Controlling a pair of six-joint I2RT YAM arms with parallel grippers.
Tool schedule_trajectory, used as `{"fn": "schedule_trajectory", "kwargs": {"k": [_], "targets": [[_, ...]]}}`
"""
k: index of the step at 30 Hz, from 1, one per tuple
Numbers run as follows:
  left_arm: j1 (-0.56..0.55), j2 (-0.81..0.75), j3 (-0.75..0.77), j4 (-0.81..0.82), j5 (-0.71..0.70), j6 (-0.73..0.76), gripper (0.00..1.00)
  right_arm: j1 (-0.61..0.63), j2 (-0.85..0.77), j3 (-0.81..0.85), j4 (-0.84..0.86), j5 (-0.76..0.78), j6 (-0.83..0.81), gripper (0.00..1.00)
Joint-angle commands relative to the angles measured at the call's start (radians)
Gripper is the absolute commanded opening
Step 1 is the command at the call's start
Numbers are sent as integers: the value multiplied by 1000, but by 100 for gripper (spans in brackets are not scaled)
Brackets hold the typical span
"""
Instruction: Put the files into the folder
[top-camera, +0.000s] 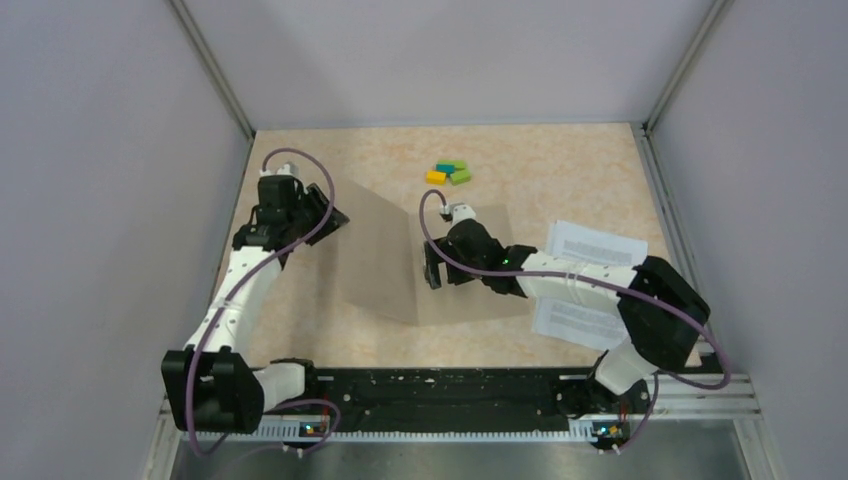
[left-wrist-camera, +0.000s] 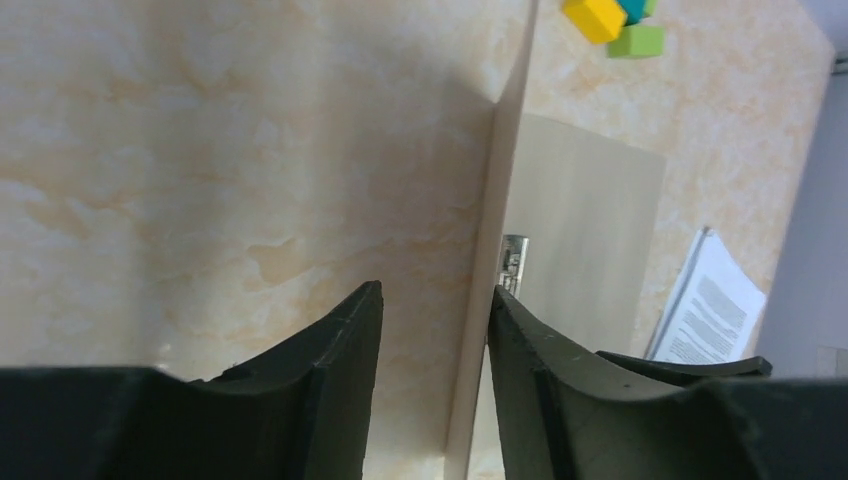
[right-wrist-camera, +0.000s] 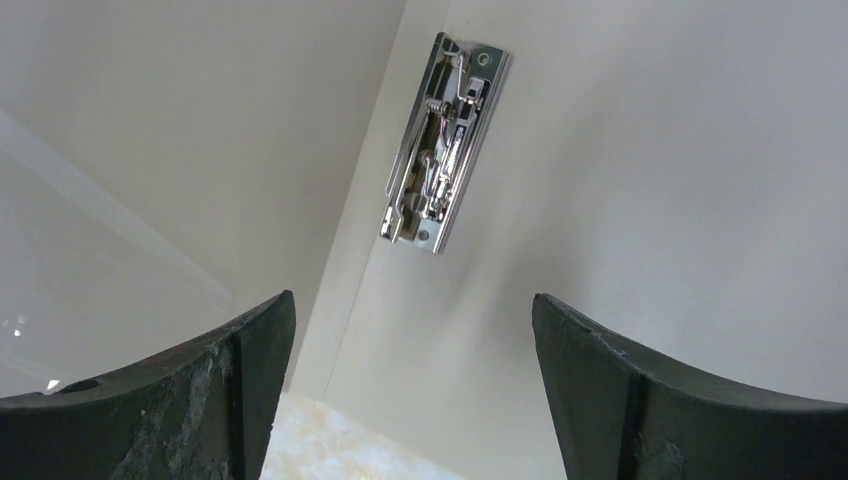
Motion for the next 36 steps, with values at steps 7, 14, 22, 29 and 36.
{"fn": "schedule_trajectory", "kwargs": {"k": [7,14,22,29,36], "targets": [[4,150,147,-227,-196,131,52,-4,203,143,9,58,6,88],[-13,219,140,-233,-269,139,46,22,312,203,-37,175,-7,86],[-45,310,82,-113,-271,61,35,21,372,215,-55,247,13,72],[-44,425,209,-138,-382,69,40,-16,362,201,-88,290,51,55],[-45,367,393,-222,-423,165,63,-18,362,206,-113,307,67,53]]}}
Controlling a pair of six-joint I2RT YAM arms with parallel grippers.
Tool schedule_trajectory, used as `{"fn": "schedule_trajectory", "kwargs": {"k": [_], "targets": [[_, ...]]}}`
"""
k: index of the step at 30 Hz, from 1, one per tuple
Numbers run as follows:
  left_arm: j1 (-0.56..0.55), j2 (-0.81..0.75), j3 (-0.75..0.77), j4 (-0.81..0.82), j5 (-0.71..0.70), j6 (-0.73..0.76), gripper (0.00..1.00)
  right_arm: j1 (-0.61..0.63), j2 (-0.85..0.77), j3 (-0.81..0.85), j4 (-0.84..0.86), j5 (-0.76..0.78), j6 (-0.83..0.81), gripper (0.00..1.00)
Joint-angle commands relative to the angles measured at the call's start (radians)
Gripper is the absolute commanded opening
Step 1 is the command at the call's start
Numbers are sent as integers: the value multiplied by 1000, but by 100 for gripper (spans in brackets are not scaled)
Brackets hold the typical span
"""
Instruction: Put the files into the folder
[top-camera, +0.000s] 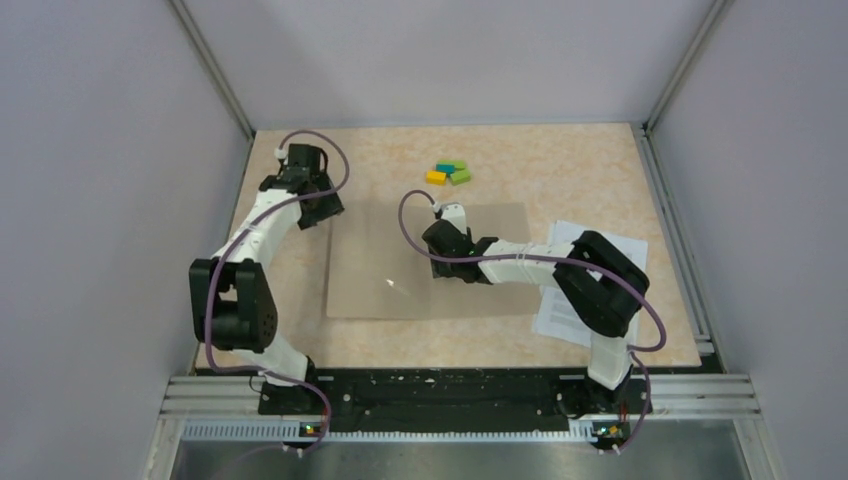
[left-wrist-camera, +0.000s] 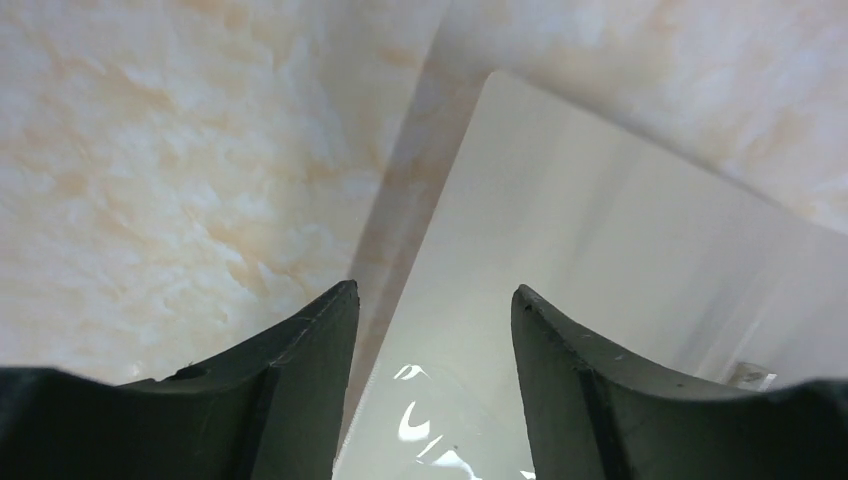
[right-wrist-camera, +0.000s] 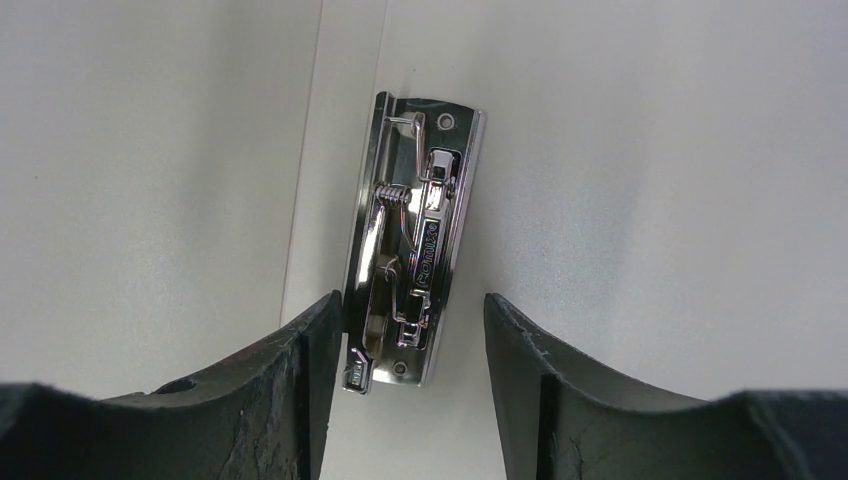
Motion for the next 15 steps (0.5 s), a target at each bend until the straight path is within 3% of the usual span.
{"fn": "schedule_trajectory", "kwargs": {"k": [1,9,15], "targets": [[-5,-90,121,-22,5,63,63,-12,10,14,-62,37,26,53],[-183,-140,-15,87,230,-21,53,-15,-50,56,-102,14,38,60],[-345,-79,-87,247,371,-119,54,-67,-205,34,-164,-14,71,75]]}}
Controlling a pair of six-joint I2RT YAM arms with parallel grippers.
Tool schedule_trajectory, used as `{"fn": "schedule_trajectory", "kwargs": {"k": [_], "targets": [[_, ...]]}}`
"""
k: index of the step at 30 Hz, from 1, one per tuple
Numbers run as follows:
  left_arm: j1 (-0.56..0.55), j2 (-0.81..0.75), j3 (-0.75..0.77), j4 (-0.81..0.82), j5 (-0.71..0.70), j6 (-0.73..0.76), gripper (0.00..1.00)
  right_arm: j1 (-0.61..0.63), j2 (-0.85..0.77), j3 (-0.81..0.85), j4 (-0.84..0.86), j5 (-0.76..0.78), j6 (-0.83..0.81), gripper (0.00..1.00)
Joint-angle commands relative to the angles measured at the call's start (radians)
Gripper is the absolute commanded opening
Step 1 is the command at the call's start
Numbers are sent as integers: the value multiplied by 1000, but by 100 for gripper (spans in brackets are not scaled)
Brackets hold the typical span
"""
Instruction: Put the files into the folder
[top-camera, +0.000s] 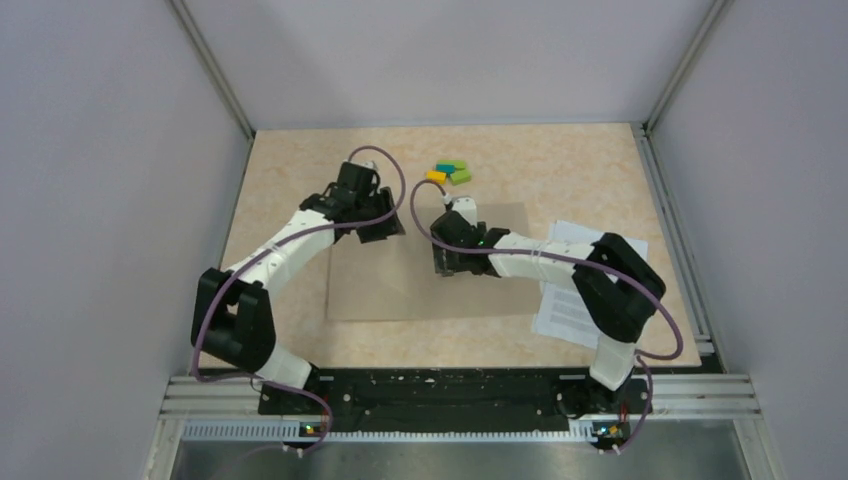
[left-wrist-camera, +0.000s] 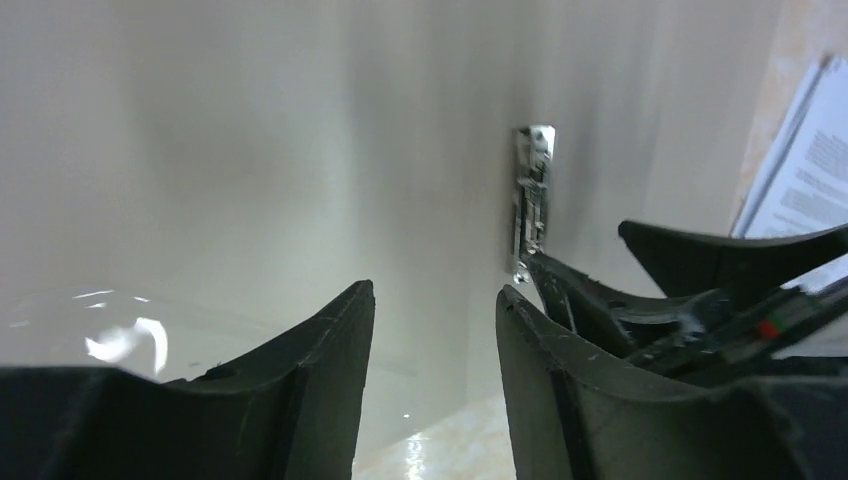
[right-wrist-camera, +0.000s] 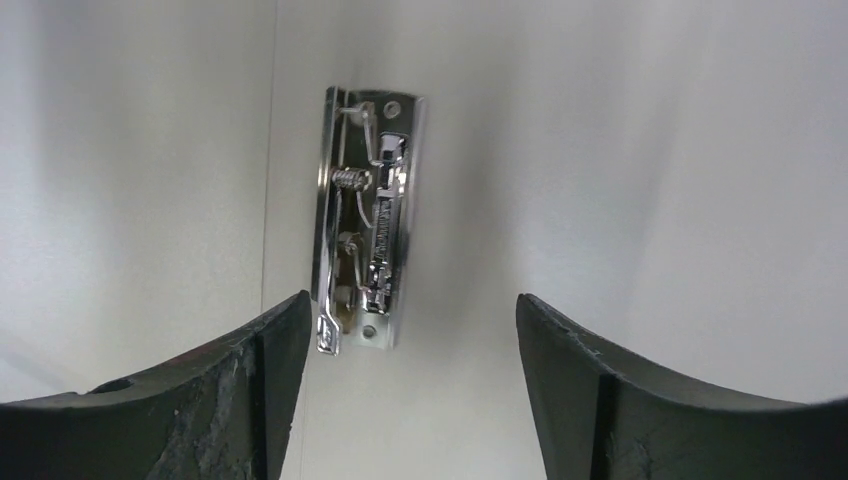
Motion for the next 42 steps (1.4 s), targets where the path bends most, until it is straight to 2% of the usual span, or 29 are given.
{"fn": "schedule_trajectory", "kwargs": {"k": [1,7,10,14,19,21,24,30,36,42], "targets": [[-103,53,-17,163,148,-90,55,-60,-200,1,-78,2,38,77],[-230,176,-3,350,283,-154,62,-157,-472,-122,-233,52,110,85],[-300,251,40,376,299,-169,63,-245,-597,-210,-293,58,147,86],[-342,340,71,437,333,-222,59,-357,-701,-320,-337,16,178,86],[-357,418,100,405,272,-235,50,-426,-779,-407,-371,12,213,85],[-354,423,85,351,198,-229,45,-449,-799,-428,-380,10,217,85],[-330,415,29,306,118,-253,43,-482,-807,-453,-385,-7,221,86],[-272,385,-71,315,85,-271,42,-517,-794,-502,-356,-43,226,90],[-235,370,-82,273,56,-242,41,-528,-773,-563,-275,-75,231,91],[-217,356,-92,289,98,-233,41,-534,-746,-594,-220,-75,232,88]]}}
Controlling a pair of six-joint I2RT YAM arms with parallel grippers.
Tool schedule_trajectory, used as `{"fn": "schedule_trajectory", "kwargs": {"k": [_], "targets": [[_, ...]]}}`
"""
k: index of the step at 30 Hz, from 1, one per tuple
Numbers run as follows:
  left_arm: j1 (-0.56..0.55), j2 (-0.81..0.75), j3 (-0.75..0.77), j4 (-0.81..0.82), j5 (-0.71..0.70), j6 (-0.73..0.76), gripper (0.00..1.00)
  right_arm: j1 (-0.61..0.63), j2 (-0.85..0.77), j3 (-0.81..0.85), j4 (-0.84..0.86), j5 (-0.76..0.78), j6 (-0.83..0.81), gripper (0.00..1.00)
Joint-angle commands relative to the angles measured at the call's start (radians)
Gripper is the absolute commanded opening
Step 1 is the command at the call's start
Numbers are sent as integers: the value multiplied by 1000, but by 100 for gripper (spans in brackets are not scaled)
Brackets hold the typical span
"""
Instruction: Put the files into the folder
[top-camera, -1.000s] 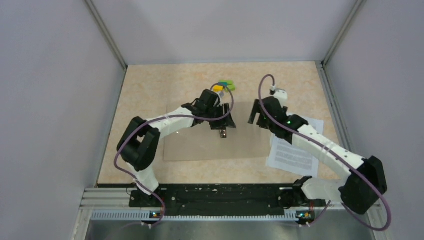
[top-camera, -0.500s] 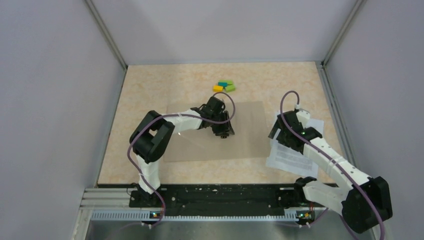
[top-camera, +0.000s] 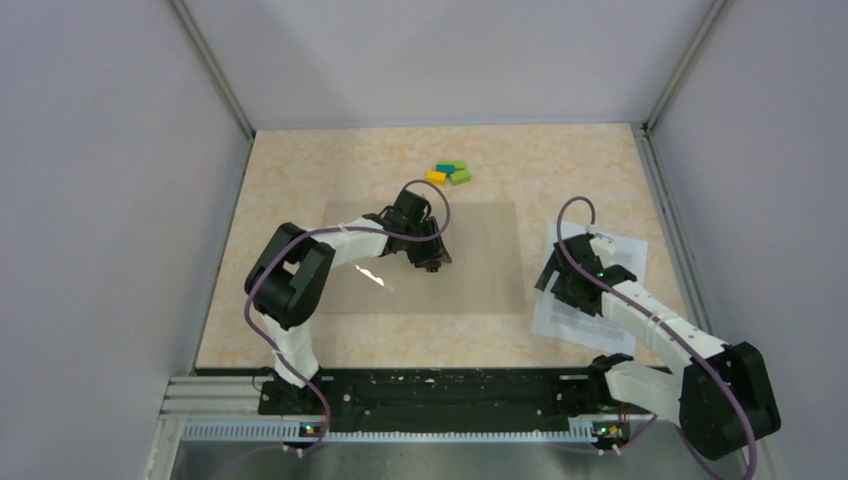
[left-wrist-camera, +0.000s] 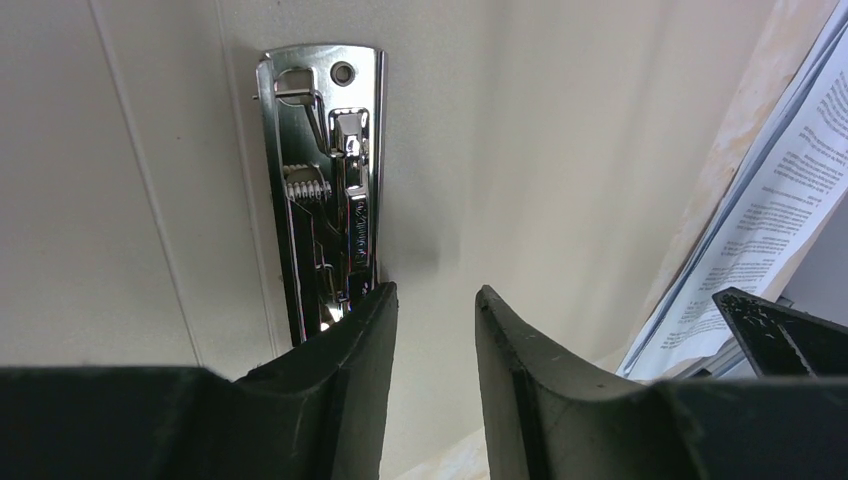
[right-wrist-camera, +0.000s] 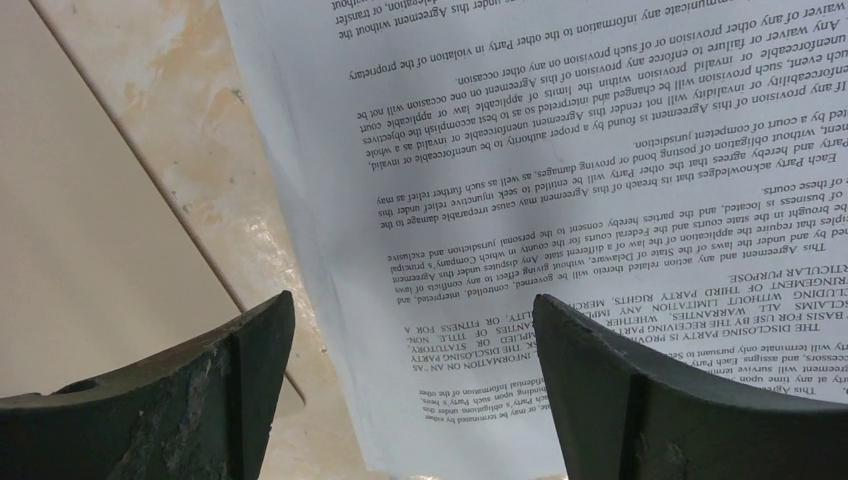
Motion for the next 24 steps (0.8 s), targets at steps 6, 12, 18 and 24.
{"fn": "schedule_trajectory", "kwargs": {"k": [6,12,18,24], "targets": [[16,-21,-7,-44,-1,46,41,-34,25,-54,138,-34,15,71],[-2,-49,42,-60,41,66,48,-41,42,-78,184,-60,5,66],[-58,-46,126,-81,85,78,53,-43,58,-80,191,-66,-2,62],[-106,-7,194,-89,102,73,53,-43,35,17,80,-7,-40,82]]}}
